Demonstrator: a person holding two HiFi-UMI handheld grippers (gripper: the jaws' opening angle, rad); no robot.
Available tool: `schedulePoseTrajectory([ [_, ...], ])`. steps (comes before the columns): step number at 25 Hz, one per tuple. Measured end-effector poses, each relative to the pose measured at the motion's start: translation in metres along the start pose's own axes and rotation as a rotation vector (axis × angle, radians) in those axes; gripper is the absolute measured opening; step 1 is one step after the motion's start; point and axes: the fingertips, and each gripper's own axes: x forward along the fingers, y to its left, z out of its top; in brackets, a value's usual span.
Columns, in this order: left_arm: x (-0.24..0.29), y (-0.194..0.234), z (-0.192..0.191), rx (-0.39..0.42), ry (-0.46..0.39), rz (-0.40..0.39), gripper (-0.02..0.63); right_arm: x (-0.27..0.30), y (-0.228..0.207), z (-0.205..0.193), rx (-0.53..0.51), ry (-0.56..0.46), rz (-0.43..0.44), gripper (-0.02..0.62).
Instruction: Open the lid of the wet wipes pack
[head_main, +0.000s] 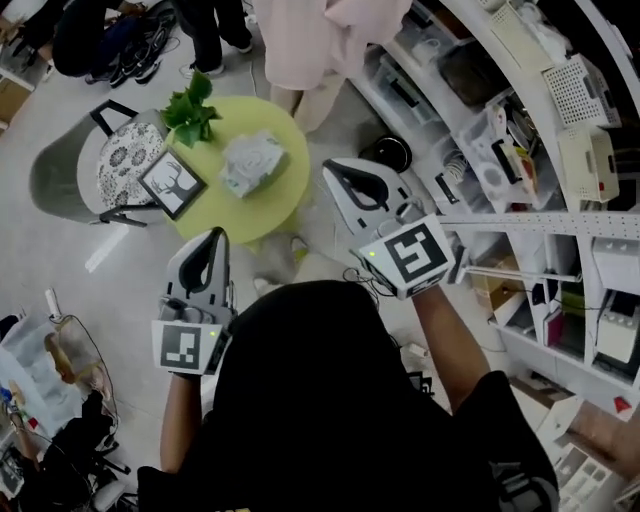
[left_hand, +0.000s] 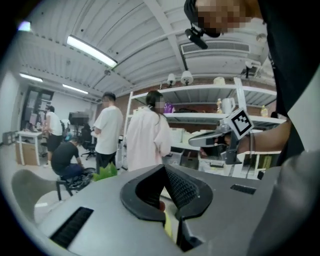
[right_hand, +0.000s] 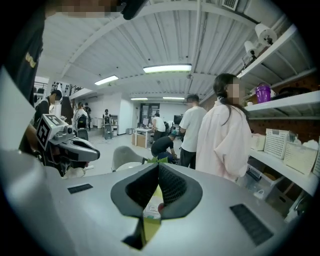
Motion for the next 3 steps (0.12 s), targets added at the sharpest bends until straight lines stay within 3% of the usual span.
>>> schedulePoseTrajectory([
  [3,0.007,-0.009,0.007,-0.025,-0.077,-0.146,0.018,0.007,-0.009,0.016,-0.044,-0.071,-0.013,0.002],
])
